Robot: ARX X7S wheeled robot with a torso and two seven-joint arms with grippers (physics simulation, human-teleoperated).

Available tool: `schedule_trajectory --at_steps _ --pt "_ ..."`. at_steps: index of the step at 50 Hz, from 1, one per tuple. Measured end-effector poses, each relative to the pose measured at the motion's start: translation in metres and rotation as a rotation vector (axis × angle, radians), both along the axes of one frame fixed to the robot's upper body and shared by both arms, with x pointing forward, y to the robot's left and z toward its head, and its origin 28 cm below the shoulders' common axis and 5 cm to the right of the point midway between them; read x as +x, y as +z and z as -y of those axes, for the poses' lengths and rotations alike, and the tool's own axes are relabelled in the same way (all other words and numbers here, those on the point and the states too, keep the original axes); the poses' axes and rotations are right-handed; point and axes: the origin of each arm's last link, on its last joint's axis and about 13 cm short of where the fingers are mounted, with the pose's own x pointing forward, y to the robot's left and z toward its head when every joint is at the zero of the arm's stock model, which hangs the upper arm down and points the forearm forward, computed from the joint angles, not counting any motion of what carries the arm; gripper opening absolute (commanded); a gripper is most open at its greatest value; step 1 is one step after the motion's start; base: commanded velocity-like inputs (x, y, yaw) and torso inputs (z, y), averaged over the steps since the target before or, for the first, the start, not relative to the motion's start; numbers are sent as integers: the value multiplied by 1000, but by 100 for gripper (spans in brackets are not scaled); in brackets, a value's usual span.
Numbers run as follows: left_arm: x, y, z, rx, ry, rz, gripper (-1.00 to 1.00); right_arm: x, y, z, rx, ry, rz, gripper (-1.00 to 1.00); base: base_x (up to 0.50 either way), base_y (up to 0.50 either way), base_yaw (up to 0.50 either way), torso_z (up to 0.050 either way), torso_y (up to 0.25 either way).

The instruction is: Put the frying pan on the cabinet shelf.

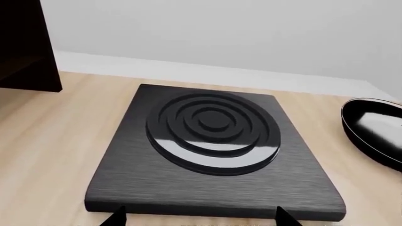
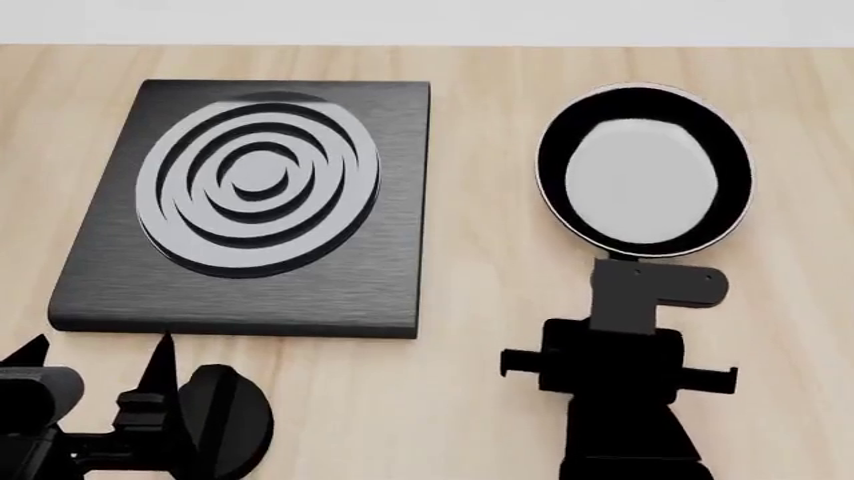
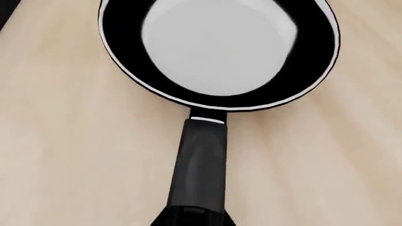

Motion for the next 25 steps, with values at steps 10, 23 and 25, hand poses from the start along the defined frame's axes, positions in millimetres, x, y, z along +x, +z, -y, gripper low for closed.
schedule_trajectory --at_steps 10,23,25 --pt "0 1 1 1 -2 1 100 -13 12 -6 -10 47 22 -100 0 3 -2 0 0" --pt "-1 2 0 -7 2 0 100 -32 47 -15 -45 140 113 -100 0 2 -3 0 -1" --pt "-1 3 0 -10 4 -3 100 -36 53 -16 -50 160 129 -100 0 2 -3 0 0"
